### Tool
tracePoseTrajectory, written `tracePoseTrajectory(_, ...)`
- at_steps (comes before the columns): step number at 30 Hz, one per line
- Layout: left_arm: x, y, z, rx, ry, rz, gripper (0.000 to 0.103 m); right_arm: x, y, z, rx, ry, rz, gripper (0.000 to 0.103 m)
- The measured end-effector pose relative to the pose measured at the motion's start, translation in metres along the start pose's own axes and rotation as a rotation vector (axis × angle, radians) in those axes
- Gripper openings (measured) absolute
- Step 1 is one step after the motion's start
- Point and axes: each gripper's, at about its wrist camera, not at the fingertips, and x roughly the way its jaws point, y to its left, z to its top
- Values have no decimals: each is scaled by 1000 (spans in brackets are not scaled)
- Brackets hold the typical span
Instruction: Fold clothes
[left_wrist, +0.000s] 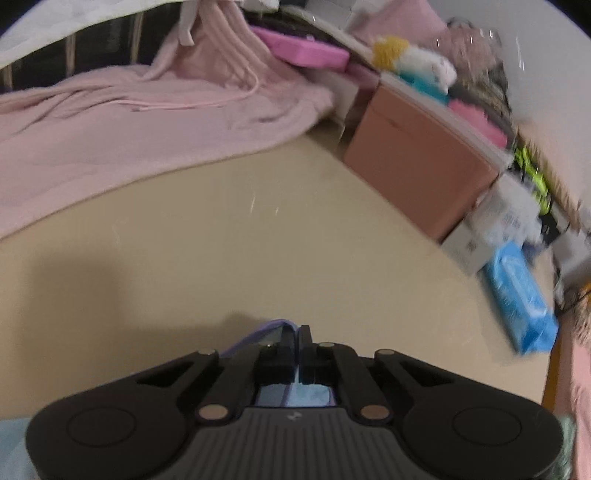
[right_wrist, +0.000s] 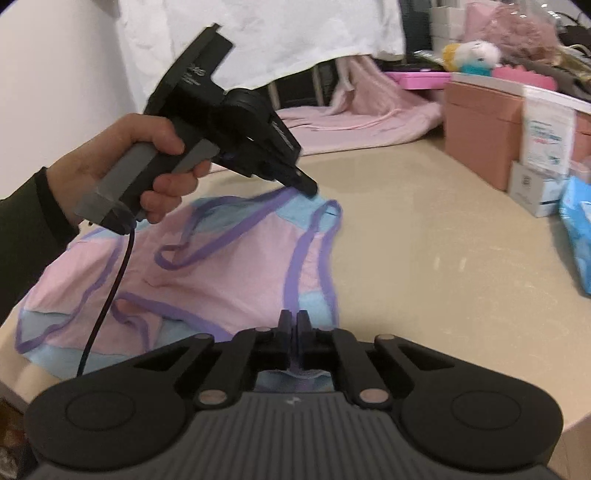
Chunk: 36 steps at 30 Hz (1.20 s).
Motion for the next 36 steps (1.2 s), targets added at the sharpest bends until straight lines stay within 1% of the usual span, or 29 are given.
tracePoseTrajectory(2,-2,1,0,-17,-14,-2,1,3,-2,-4,6,12,-25,3)
tracePoseTrajectory(3,-3,1,1,-25,-22,-2,1,3,-4,-6,12,12,-21,4)
tracePoseTrajectory(4,-4,1,1,-34,-29,-3,6,2,-5,-5,20,15,-20,6)
tracePoseTrajectory(5,-5,1,1,-42,-36,-4,9,0,-5,-4,29,18,-19,10)
tracePoseTrajectory(6,-6,2,1,-51,-43,-5,10,-3,-4,-2,22,7,-15,13)
tracePoseTrajectory(7,-6,2,2,-59,-50,-6,16,-5,-3,0,13,-4,-11,22)
tracePoseTrajectory(8,-7,2,2,-68,-58,-6,22,-2,-4,8,6,-19,4,33)
tracePoseTrajectory(9,-17,2,-2,-59,-75,4,24,1,-6,17,0,-35,18,36)
tracePoseTrajectory(11,-42,1,-14,-32,-116,30,29,8,-10,34,-14,-65,48,35)
tracePoseTrajectory(12,-55,0,-20,-19,-136,43,31,21,-14,44,-20,-53,47,34)
tracePoseTrajectory(13,-68,-3,-32,-4,-158,77,33,35,-18,54,-25,-41,45,29)
tracePoseTrajectory(14,-81,-7,-45,11,-180,118,35,48,-22,64,-30,-28,43,22)
tracePoseTrajectory(15,-91,-15,-60,36,-197,163,36,62,-26,73,-45,-14,31,22)
tracePoseTrajectory(16,-101,-24,-78,60,-217,202,40,72,-28,77,-45,-1,27,22)
tracePoseTrajectory(17,-104,-31,-94,67,-230,201,44,82,-30,81,-45,12,24,22)
tracePoseTrajectory(18,-107,-38,-109,70,-240,190,44,92,-32,85,-44,25,20,21)
tracePoseTrajectory(19,-109,-44,-124,73,-251,179,44,102,-34,89,-44,38,17,9)
tracePoseTrajectory(20,-112,-50,-140,76,-261,168,44,106,-34,89,-45,52,17,2)
tracePoseTrajectory(21,-110,-55,-148,77,-259,159,44,110,-34,90,-47,65,17,2)
tracePoseTrajectory(24,-101,-67,-167,78,-244,136,43,109,-43,91,7,34,5,2)
tracePoseTrajectory(25,-98,-71,-173,78,-239,128,43,109,-47,91,32,25,-1,4)
tracePoseTrajectory(28,-121,-57,-193,26,-289,101,44,89,-48,87,23,-13,-41,7)
tracePoseTrajectory(29,-131,-48,-202,3,-308,119,45,79,-46,84,7,-23,-44,7)
tracePoseTrajectory(31,-151,-28,-221,-45,-344,169,47,52,-30,72,-57,-44,7,7)
tracePoseTrajectory(32,-157,-18,-227,-78,-348,194,47,42,-21,66,-90,-37,40,7)
tracePoseTrajectory(33,-163,-8,-232,-113,-348,220,47,37,-11,58,-124,-11,76,6)
tracePoseTrajectory(34,-167,1,-236,-149,-347,229,47,32,0,49,-159,16,112,6)
tracePoseTrajectory(36,-175,16,-243,-220,-347,239,46,37,10,37,-214,74,45,6)
